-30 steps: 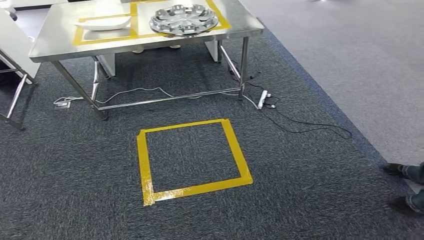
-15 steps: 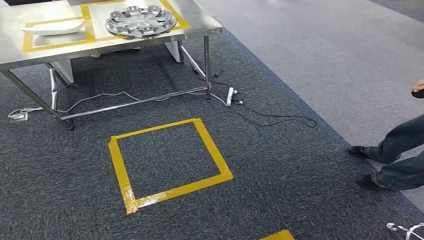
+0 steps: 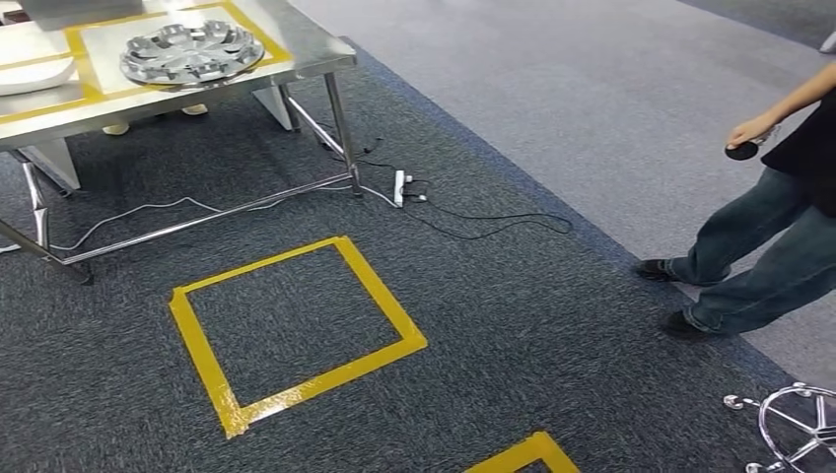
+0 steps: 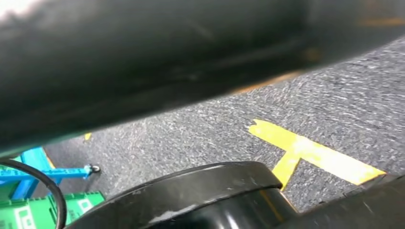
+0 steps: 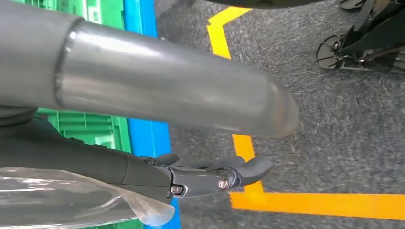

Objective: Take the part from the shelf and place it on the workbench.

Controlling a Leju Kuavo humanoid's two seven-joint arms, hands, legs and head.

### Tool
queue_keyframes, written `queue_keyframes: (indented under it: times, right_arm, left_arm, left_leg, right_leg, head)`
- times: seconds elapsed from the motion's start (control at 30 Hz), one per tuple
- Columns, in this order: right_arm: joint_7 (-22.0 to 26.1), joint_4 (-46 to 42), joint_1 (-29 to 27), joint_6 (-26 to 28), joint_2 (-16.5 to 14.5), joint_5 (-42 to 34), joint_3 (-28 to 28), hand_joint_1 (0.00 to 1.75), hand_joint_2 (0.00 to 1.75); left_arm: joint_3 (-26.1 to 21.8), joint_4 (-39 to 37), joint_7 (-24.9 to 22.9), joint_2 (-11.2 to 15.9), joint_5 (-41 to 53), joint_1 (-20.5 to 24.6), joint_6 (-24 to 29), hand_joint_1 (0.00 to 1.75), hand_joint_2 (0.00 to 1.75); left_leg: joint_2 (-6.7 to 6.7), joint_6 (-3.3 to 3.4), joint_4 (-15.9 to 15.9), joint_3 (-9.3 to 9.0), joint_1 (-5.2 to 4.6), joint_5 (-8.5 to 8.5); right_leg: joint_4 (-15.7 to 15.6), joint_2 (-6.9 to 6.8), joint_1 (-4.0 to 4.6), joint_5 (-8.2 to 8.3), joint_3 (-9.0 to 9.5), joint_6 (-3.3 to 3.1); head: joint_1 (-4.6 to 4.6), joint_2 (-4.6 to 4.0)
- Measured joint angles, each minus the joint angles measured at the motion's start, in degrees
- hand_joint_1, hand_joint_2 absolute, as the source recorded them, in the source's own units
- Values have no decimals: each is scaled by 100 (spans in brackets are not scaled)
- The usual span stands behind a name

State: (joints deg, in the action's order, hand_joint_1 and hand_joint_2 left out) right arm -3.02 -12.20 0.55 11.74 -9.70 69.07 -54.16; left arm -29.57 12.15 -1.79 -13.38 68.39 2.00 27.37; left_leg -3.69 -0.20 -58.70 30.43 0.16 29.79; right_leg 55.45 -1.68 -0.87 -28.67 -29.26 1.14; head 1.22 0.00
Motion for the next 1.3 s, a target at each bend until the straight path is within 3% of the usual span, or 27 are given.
queue_keyframes:
  times: [0.1,0.13,0.17,0.2,0.23,0.3,0.37,0.43,0.5,0.57,0.63,0.67,0.7,0.77,0.83,0.87,0.93,1.0,1.03,1.1,1.13,1.17,1.2,1.23,1.3]
  right_arm:
    - [-2,0,8,0,0,0,0,0,0]
    - [-2,0,4,0,0,0,0,0,0]
    - [-2,0,-3,0,0,0,0,0,0]
    - [-2,0,-8,0,0,0,0,0,0]
    - [-2,0,-11,0,0,0,0,0,0]
    - [-2,4,-1,0,-2,0,0,0,0]
    - [-2,10,13,-1,-4,-1,0,0,0]
    - [-2,15,7,-3,-4,-1,0,0,0]
    - [-2,17,-11,-5,-3,0,0,0,0]
    - [-2,17,-1,-6,-2,0,0,0,0]
    - [-2,19,12,-8,-2,0,0,0,0]
    - [-2,20,7,-9,-2,0,0,0,0]
    - [-2,21,-3,-10,-1,0,0,0,0]
    - [-2,22,-14,-11,5,0,0,0,0]
    - [-1,22,4,-11,9,0,0,0,0]
    - [0,22,10,-13,9,0,0,0,0]
    - [2,22,1,-15,9,0,0,0,0]
    - [0,22,-11,-15,10,-1,-1,0,0]
    - [-1,22,-8,-16,11,-1,-1,0,0]
    - [-2,22,0,-18,11,-1,-1,0,0]
    - [-2,22,-1,-19,11,0,-1,0,0]
    - [-2,22,-4,-20,11,0,0,0,0]
    - [-2,22,-8,-20,11,0,0,0,0]
    - [-2,22,-10,-20,11,-1,-1,0,0]
    - [-2,23,-4,-20,9,-1,-2,0,0]
  left_arm:
    - [-1,0,0,5,0,-16,-1,0,0]
    - [-2,0,0,7,-1,-25,-1,0,0]
    - [-2,0,0,9,-1,-31,-1,0,0]
    - [-2,0,0,9,-1,-35,-1,0,0]
    - [-2,0,0,9,-1,-36,-1,0,0]
    - [-2,0,0,12,0,-35,-1,0,0]
    - [-1,0,0,15,0,-32,-1,0,0]
    - [-1,0,0,13,-3,-29,-1,0,0]
    - [-1,0,0,7,-3,-21,1,0,0]
    - [0,0,0,1,-1,-20,1,0,0]
    - [-1,0,0,2,-1,-33,-1,0,0]
    - [-2,0,0,4,-1,-38,-1,0,0]
    - [-2,0,0,4,-1,-37,-1,0,0]
    - [-1,0,0,1,0,-30,-2,0,0]
    - [-1,0,0,2,0,-25,-3,0,0]
    - [-1,0,0,4,0,-21,-3,0,0]
    - [0,0,0,6,0,-11,-3,0,0]
    - [1,0,0,4,0,-2,-3,0,0]
    - [1,0,0,4,0,-2,-3,0,0]
    - [0,-1,0,6,0,-12,-3,0,0]
    - [-1,-2,0,8,-1,-21,-3,0,0]
    - [-1,-2,0,10,-1,-30,-3,0,0]
    - [-1,-2,0,11,-1,-36,-3,0,0]
    - [-1,-1,0,11,-1,-39,-3,0,0]
    - [0,-1,0,14,-1,-37,-3,0,0]
  left_leg:
    - [280,-53,-1055,427,26,600]
    - [306,-53,-1356,554,26,696]
    - [319,-44,-1460,598,25,672]
    - [332,-27,-1325,537,25,531]
    - [370,1,-985,383,24,308]
    - [605,73,-192,41,25,-51]
    - [777,116,160,-91,10,-137]
    - [708,150,202,-90,0,-157]
    - [591,218,269,-99,19,-205]
    - [444,263,305,-91,27,-231]
    - [283,271,302,-70,23,-232]
    - [211,269,300,-63,22,-230]
    - [147,263,297,-61,24,-226]
    - [39,226,278,-76,29,-205]
    - [-40,155,230,-85,7,-164]
    - [-73,121,211,-88,-7,-152]
    - [-131,62,203,-105,-7,-143]
    - [-29,-4,87,-78,22,-21]
    - [76,-30,-119,1,34,132]
    - [267,-50,-863,313,42,533]
    - [301,-46,-1234,479,40,671]
    - [315,-37,-1456,586,39,703]
    - [322,-19,-1459,600,39,615]
    - [337,7,-1238,515,38,428]
    - [455,78,-469,199,30,9]
  right_leg:
    - [0,152,-4,50,-28,-60]
    - [4,213,0,55,-40,-62]
    - [9,278,5,58,-46,-61]
    - [16,345,9,61,-47,-58]
    - [22,415,13,63,-43,-54]
    - [42,539,18,68,-59,-29]
    - [56,646,3,86,-112,39]
    - [48,735,-24,111,-174,126]
    - [187,594,-23,7,-286,176]
    - [783,332,-14,-347,-589,209]
    - [1541,229,-24,-679,-948,254]
    - [1712,209,-33,-705,-1016,274]
    - [1643,185,-43,-617,-959,289]
    - [891,43,-61,-255,-517,302]
    - [200,-113,-52,-35,-120,259]
    - [72,-145,-42,-15,-53,222]
    - [68,-64,-25,-13,-81,135]
    - [63,11,-30,9,-86,59]
    - [57,51,-36,29,-76,23]
    - [60,142,-29,55,-88,-20]
    - [63,198,-21,60,-95,-29]
    - [65,258,-12,62,-97,-33]
    - [69,320,-4,63,-96,-34]
    - [72,381,3,63,-91,-34]
    - [85,492,21,60,-87,-24]
  head:
    - [-41,0]
    - [-44,0]
    - [-46,0]
    - [-46,0]
    - [-47,0]
    - [-44,0]
    - [-46,0]
    - [-52,0]
    - [-35,0]
    - [12,0]
    - [41,0]
    - [41,0]
    - [42,0]
    - [45,0]
    - [43,0]
    - [31,0]
    - [4,0]
    - [-14,0]
    - [-24,0]
    - [-41,0]
    - [-44,0]
    - [-46,0]
    - [-47,0]
    - [-47,0]
    - [-50,0]
